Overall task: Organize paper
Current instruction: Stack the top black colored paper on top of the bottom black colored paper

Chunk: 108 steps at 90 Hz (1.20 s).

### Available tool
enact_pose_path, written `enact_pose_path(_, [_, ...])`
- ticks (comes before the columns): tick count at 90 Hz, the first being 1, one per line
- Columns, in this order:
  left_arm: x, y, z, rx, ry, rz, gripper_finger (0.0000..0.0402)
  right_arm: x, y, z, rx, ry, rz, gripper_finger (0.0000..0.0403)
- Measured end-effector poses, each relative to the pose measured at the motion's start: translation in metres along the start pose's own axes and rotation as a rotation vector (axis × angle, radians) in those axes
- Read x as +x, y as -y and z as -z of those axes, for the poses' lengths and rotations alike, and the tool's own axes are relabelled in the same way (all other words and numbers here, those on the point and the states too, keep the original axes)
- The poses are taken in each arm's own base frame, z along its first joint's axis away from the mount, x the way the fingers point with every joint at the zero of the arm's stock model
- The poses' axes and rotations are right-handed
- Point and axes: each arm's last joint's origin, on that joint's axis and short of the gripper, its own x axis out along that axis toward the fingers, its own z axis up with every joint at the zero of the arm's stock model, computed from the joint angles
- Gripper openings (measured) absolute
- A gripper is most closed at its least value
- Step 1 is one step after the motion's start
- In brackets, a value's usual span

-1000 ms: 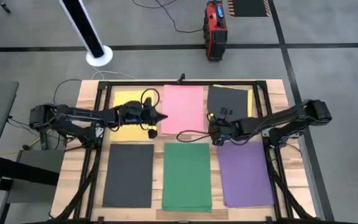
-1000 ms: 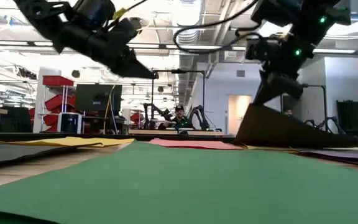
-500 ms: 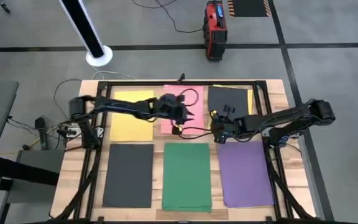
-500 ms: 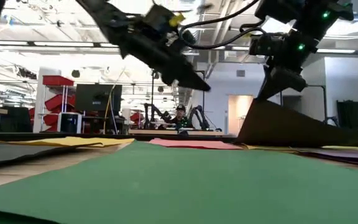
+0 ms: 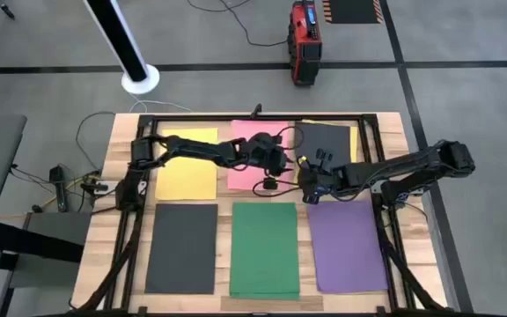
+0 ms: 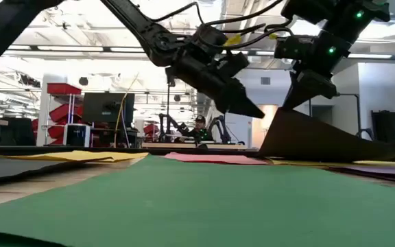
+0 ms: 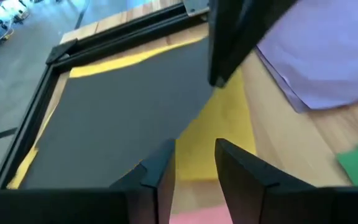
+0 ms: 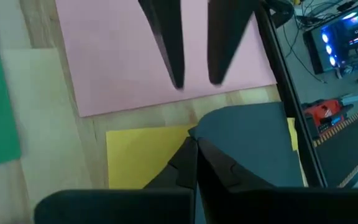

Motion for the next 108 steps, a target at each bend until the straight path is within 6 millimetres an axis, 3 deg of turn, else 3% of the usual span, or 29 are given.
enact_pose_path(18, [0.014, 0.001, 0.0, 0.016, 0.006, 0.015, 0.011, 0.0, 0.0, -0.001, 0.004, 0.005, 0.0, 0.0])
enact_pose_path(39, [0.013, -0.001, -0.008, 0.057, 0.046, -0.004, 0.0105, 0.0, 0.0, -0.002, 0.014, 0.02, -0.001, 0.0])
enact_pose_path(65, [0.014, 0.001, -0.006, 0.097, 0.024, 0.007, 0.0008, 0.0, 0.0, -0.003, 0.017, 0.022, -0.001, 0.0])
enact_pose_path(108, [0.012, 0.001, -0.006, 0.163, -0.017, -0.029, 0.0001, -0.008, 0.002, -0.015, 0.038, 0.072, 0.017, 0.0021])
